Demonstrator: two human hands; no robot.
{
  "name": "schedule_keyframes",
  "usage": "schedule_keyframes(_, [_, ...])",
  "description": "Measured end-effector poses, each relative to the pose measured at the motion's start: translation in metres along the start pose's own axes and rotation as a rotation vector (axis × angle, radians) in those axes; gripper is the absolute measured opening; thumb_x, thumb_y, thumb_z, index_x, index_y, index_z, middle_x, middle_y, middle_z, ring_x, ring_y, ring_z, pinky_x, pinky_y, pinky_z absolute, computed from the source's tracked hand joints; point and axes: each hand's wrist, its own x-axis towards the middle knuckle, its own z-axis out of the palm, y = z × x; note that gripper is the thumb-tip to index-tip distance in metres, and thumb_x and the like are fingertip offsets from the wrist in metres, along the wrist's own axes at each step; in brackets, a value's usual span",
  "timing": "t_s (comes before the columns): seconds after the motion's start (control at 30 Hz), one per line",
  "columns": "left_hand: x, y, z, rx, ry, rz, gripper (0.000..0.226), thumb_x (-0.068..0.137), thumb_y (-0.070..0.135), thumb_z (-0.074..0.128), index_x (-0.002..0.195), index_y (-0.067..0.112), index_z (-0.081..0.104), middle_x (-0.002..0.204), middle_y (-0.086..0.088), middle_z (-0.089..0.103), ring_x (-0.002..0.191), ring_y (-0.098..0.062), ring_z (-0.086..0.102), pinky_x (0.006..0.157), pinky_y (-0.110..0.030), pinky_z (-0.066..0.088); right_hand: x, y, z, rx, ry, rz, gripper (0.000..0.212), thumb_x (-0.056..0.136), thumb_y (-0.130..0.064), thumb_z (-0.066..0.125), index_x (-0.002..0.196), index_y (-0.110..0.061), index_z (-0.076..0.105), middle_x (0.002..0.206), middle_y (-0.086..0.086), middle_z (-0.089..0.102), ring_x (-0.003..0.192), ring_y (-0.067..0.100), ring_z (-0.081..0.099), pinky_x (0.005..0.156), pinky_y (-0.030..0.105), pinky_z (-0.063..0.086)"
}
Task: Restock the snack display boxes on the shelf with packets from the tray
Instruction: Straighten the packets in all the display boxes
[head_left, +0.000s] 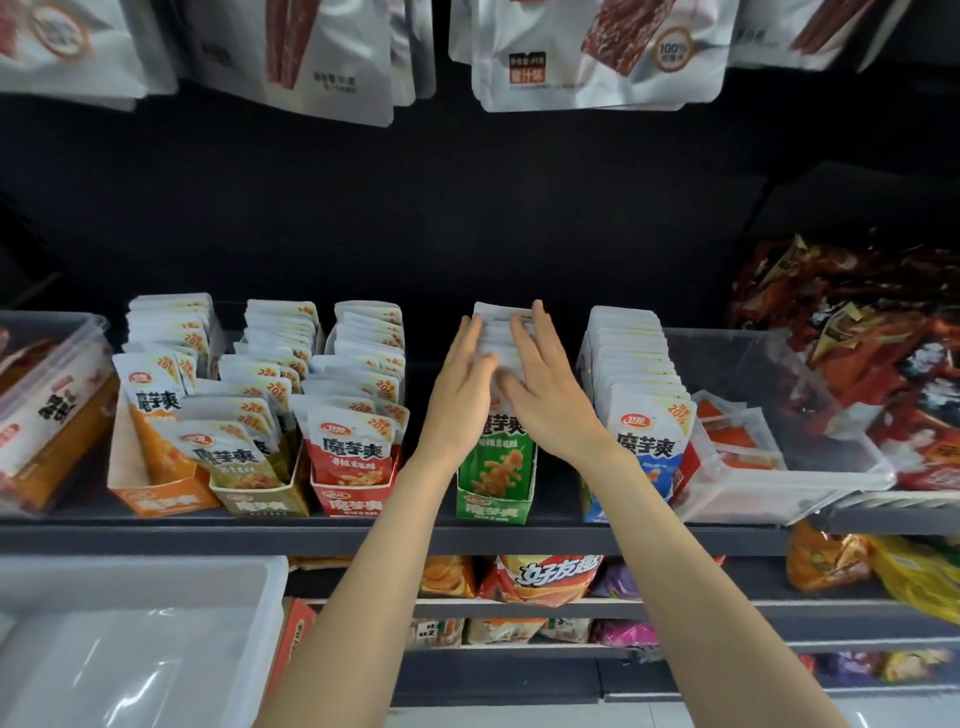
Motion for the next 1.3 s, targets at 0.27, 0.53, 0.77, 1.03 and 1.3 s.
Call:
schedule_keyframes(0.27, [-0.011,-0.016,0.008,0.039,-0.038,-0.004,0.089,0.090,0.002,0.057,0.151,0.024,-0.004,0.157,0.003,0.016,0.138,-0.002,0.023,0.112,-0.022,0.029,0.031,0.006,0.004,-0.271,0.062,0.046,0.051,0.104,-0.029,0.027,0.152,-0.019,0.016,0.155,-0.001,0.014,0.138,0.030,0.019,0.109,0.040,0.027])
schedule_keyframes(0.53, [-0.014,-0.025,0.010,0.050,-0.093,-0.083,0.100,0.087,-0.005,0.058,0.149,0.030,-0.011,0.158,0.005,0.011,0.138,-0.004,0.025,0.100,-0.015,0.031,0.065,0.002,0.000,0.032,0.162,0.240,0.027,0.100,-0.023,0.043,0.118,-0.021,0.062,0.121,0.008,0.051,0.110,0.029,0.048,0.098,0.036,0.038])
schedule_keyframes(0.77, [-0.014,-0.031,0.009,0.038,-0.089,-0.083,0.101,0.087,-0.005,0.058,0.148,0.034,-0.013,0.159,0.005,0.007,0.143,-0.009,0.018,0.110,-0.024,0.030,0.081,-0.004,-0.009,0.308,0.083,0.427,0.031,0.096,-0.027,0.052,0.122,-0.013,0.062,0.122,0.004,0.062,0.112,0.017,0.054,0.090,0.024,0.040])
schedule_keyframes(1.03, [-0.016,-0.021,0.010,-0.105,-0.039,-0.127,0.096,0.086,-0.009,0.056,0.151,0.031,-0.002,0.151,0.006,0.032,0.129,-0.002,0.038,0.090,-0.009,0.040,0.043,-0.012,-0.015,0.466,0.234,0.391,0.045,0.101,-0.034,0.039,0.144,-0.022,0.036,0.142,0.001,0.043,0.123,0.013,0.044,0.094,0.022,0.035])
schedule_keyframes(1.3, [-0.024,-0.015,0.016,-0.313,0.012,-0.162,0.071,0.095,0.004,0.044,0.151,0.030,0.008,0.129,0.025,0.044,0.093,0.027,0.047,0.072,0.002,0.040,-0.030,-0.005,0.017,0.892,0.175,0.416,0.067,0.088,-0.027,0.048,0.150,-0.034,0.024,0.149,-0.012,0.039,0.135,0.006,0.036,0.115,0.040,0.027])
